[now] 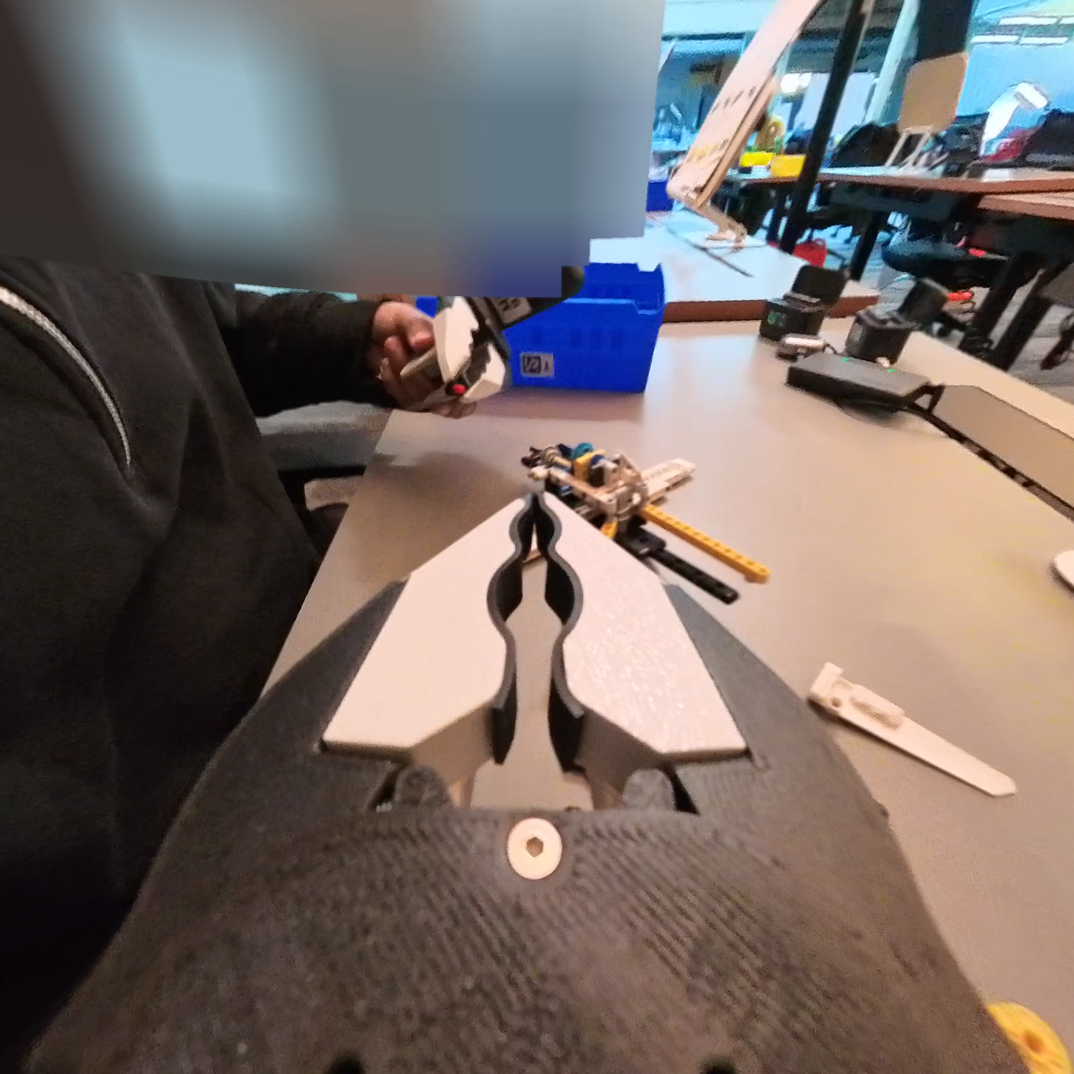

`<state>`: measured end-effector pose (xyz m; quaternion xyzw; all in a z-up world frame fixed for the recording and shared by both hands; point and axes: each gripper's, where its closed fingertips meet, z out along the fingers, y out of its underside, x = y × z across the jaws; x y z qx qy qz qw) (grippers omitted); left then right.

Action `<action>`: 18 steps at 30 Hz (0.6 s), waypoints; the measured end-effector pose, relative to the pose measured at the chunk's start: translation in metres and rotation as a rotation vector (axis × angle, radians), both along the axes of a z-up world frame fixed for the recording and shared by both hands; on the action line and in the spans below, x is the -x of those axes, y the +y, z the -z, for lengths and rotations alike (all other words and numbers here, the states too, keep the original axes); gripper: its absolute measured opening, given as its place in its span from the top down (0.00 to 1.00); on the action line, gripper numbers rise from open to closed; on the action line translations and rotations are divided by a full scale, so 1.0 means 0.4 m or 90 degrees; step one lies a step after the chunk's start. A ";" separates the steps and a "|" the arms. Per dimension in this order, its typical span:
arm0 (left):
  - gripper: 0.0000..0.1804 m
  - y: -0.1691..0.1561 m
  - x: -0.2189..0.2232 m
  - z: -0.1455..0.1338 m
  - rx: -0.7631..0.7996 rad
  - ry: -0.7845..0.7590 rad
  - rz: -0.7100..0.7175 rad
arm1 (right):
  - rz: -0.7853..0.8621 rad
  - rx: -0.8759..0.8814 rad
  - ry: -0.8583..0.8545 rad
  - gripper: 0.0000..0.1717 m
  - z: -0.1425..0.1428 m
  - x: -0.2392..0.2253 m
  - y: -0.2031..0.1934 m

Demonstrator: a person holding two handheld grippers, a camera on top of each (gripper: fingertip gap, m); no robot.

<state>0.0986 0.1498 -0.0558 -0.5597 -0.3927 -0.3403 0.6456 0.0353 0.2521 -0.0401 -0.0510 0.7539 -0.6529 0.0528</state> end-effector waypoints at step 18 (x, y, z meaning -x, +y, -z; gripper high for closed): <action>0.97 0.218 -0.085 -0.007 -0.065 -0.066 0.208 | -0.182 -0.028 0.158 0.98 0.036 -0.253 -0.070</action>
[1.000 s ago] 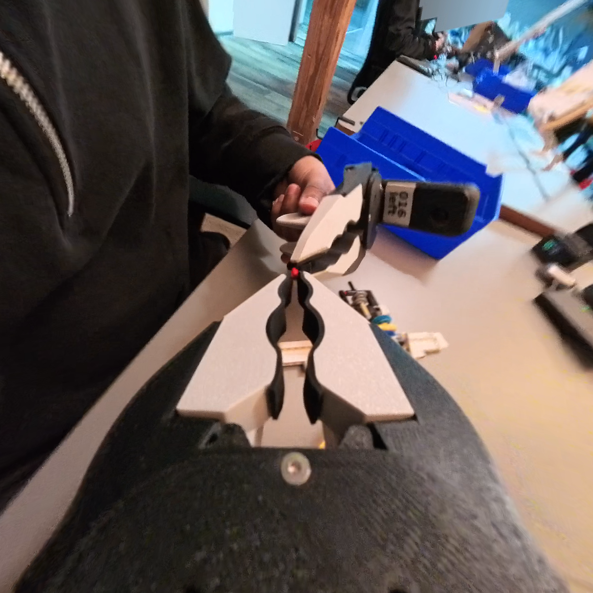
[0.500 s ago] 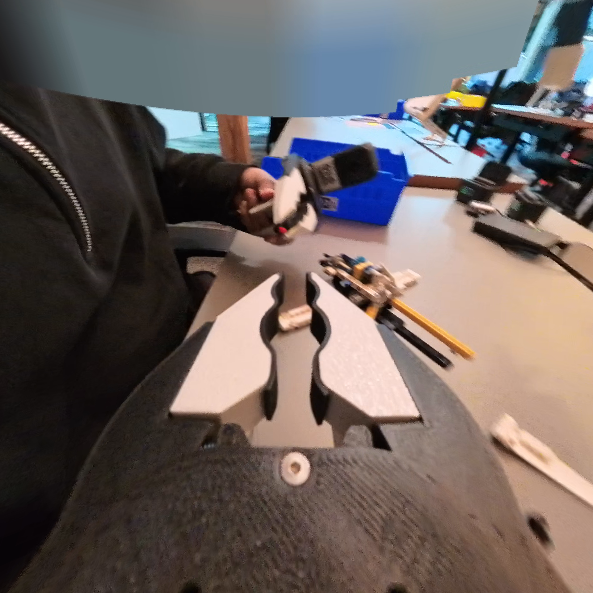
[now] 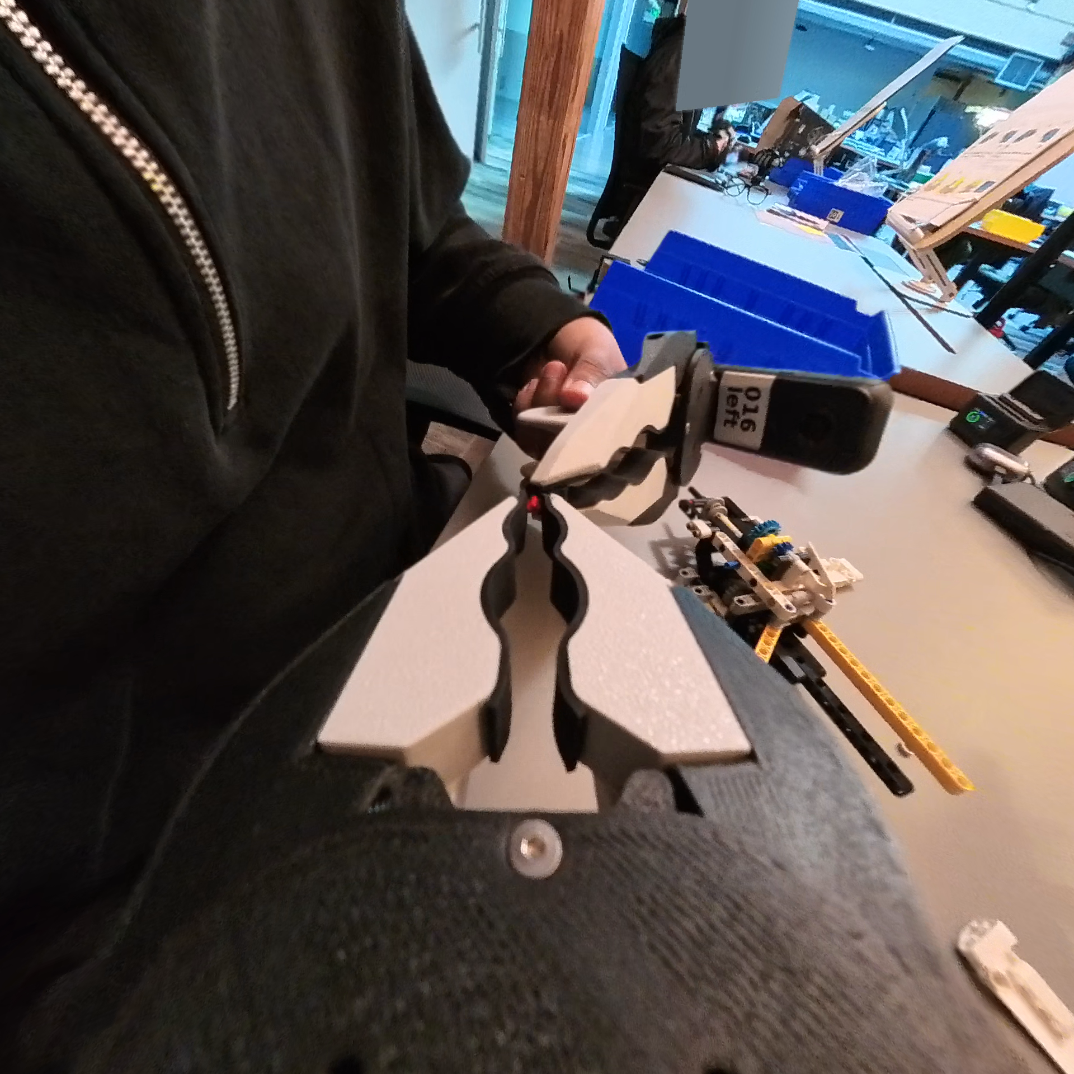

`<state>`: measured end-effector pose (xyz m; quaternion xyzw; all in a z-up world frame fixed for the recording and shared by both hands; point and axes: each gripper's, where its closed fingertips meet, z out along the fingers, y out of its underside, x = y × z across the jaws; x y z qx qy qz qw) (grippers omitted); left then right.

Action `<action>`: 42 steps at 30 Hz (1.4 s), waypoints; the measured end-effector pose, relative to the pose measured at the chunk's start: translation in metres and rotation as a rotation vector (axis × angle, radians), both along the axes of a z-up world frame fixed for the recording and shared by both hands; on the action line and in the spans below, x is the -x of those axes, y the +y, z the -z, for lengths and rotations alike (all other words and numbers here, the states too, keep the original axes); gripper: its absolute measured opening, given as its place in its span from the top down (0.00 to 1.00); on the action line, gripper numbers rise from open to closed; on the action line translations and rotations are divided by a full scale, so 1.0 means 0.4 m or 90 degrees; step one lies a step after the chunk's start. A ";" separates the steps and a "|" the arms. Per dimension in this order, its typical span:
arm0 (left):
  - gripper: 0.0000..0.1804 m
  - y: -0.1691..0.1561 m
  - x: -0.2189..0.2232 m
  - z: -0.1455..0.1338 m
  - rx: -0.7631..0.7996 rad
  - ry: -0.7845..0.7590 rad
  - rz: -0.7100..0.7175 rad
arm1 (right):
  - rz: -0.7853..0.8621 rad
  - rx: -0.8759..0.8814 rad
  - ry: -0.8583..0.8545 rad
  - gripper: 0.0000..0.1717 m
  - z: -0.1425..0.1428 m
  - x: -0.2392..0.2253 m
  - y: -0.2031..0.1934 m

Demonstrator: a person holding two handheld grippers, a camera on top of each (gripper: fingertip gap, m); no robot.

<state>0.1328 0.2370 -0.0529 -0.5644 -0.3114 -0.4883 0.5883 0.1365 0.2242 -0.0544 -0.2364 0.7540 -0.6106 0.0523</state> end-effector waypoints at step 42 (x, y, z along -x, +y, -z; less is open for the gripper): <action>0.97 0.052 0.178 0.147 0.476 0.496 -0.229 | 0.630 -0.197 -0.184 0.98 0.200 0.365 0.373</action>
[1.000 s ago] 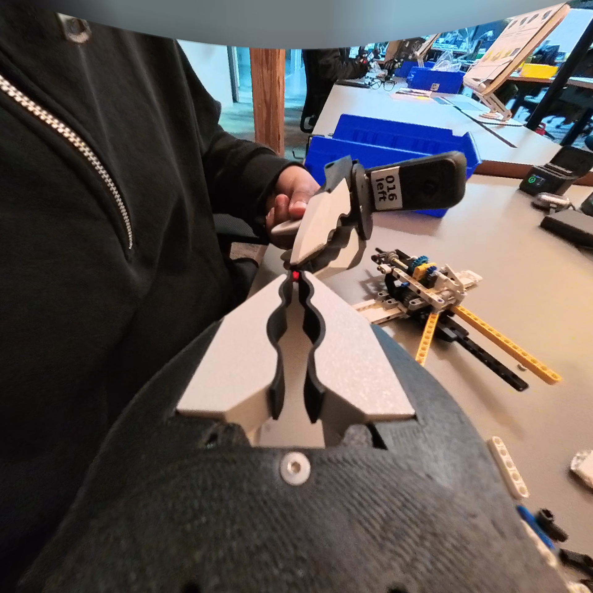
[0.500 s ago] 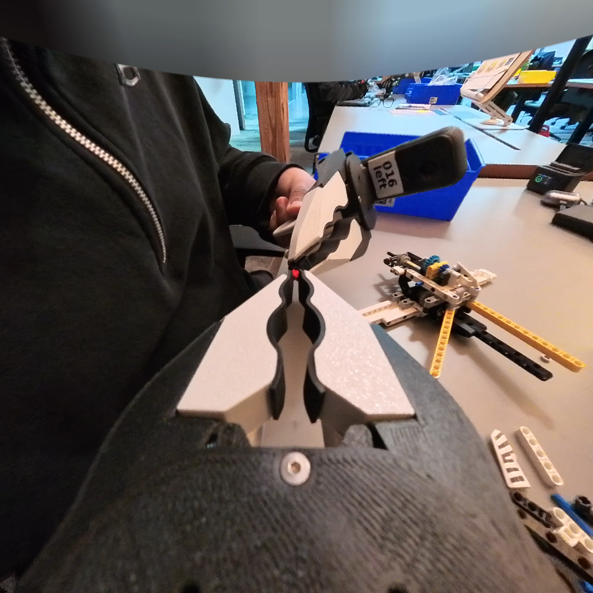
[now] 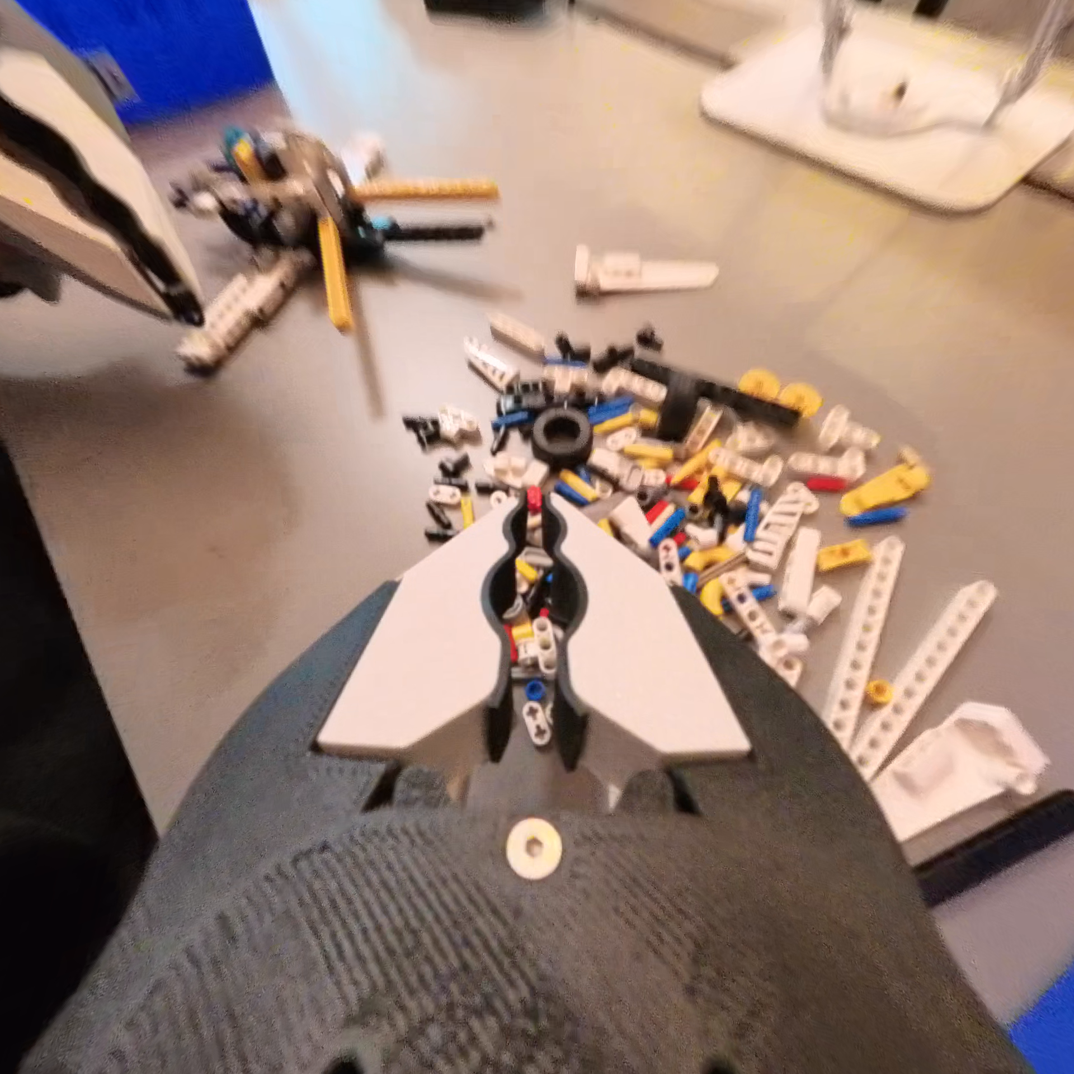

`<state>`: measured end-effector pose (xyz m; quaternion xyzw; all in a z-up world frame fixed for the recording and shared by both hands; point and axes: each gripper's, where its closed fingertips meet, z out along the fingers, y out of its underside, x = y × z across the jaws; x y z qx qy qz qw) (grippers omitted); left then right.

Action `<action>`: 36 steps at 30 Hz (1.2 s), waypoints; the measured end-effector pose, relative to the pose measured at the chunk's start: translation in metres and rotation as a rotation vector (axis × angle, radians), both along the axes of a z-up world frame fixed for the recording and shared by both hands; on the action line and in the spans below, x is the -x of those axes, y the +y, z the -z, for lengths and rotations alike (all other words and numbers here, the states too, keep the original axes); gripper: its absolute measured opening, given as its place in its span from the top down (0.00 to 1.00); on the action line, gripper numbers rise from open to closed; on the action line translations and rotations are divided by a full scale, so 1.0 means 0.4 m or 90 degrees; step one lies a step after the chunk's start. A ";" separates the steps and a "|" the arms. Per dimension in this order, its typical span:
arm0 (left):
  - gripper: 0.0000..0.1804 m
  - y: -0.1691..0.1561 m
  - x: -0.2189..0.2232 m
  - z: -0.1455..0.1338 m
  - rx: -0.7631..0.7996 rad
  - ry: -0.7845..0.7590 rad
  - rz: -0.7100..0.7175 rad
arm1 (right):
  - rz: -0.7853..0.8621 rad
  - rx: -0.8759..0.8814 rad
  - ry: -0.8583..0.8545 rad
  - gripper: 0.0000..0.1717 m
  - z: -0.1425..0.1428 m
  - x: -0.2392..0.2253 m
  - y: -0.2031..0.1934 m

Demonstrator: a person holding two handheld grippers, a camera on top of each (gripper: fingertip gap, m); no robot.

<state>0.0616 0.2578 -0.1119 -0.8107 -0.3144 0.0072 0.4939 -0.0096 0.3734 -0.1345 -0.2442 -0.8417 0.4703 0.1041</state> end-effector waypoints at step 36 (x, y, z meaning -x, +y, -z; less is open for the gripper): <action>0.83 -0.469 0.146 -0.097 0.135 0.175 -0.319 | -0.034 0.217 0.030 0.79 -0.122 -0.088 -0.171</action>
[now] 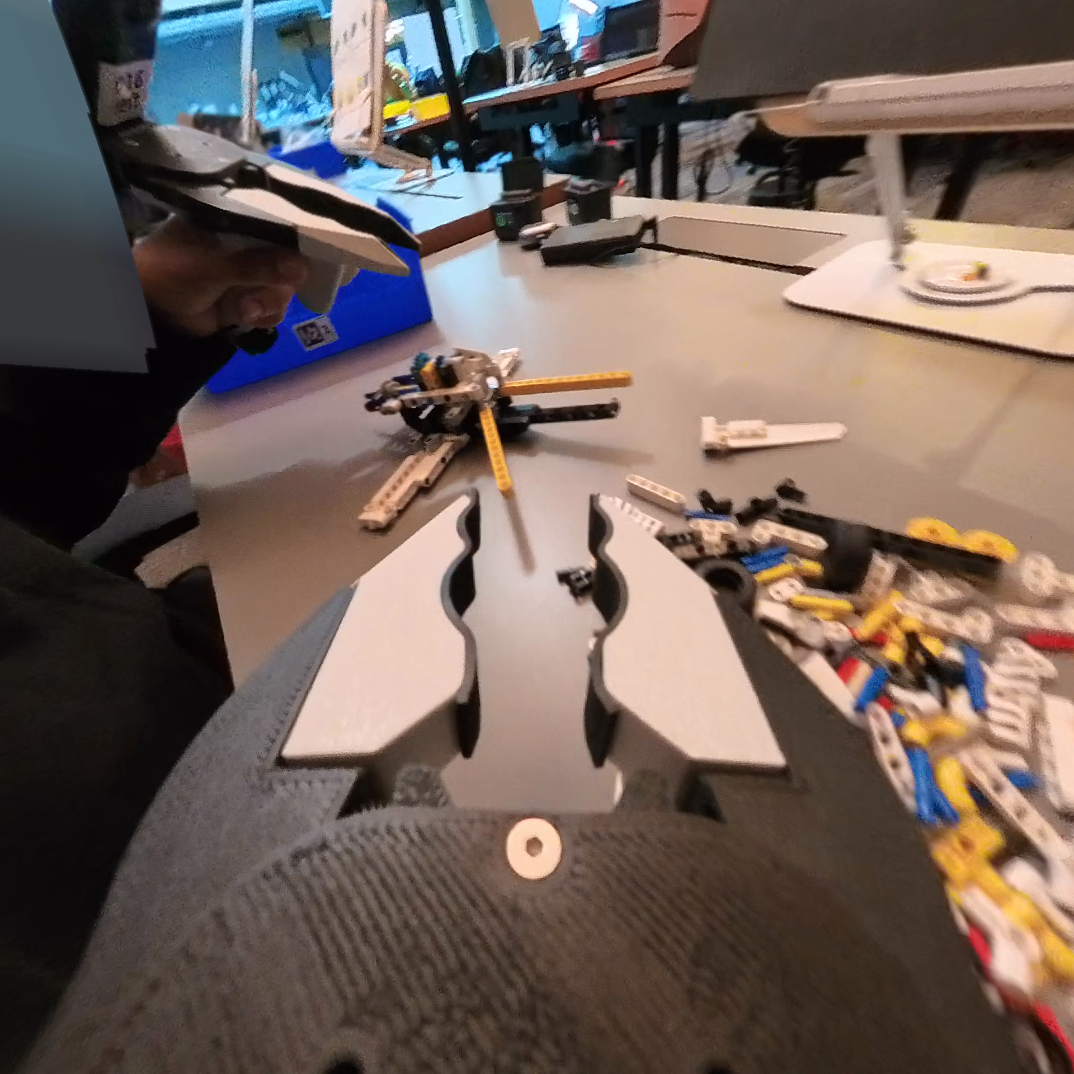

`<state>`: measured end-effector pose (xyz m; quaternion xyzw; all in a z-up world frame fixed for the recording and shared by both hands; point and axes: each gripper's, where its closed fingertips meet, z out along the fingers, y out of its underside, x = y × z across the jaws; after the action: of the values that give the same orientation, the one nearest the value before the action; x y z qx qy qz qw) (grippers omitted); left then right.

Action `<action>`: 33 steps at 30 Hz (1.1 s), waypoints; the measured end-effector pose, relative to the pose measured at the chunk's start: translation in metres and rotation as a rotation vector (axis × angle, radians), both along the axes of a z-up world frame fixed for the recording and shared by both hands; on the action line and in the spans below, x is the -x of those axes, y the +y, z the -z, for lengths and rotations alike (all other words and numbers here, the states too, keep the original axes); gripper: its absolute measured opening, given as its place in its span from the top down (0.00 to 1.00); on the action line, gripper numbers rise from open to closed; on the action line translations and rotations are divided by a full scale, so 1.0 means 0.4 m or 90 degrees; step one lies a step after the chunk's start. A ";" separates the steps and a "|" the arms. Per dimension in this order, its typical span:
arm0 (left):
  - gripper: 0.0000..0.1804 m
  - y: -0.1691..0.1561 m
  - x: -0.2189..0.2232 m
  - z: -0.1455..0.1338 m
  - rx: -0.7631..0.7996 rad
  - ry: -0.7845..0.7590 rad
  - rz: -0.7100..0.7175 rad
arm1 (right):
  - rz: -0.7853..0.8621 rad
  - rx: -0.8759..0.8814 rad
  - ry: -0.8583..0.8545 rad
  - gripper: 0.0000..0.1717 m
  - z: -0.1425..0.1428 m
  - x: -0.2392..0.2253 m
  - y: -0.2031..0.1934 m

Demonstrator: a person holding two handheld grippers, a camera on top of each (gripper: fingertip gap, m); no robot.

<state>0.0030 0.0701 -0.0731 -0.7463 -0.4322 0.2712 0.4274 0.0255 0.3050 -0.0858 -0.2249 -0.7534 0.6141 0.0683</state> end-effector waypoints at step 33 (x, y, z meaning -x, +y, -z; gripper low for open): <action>0.75 0.080 -0.030 0.211 0.015 -0.130 0.276 | -0.385 -0.329 0.059 0.96 0.117 0.106 -0.503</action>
<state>0.0152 0.1021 -0.1575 -0.8503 -0.2994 0.1014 0.4208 -0.0169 0.1038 -0.1327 0.0597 -0.9113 0.4064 -0.0272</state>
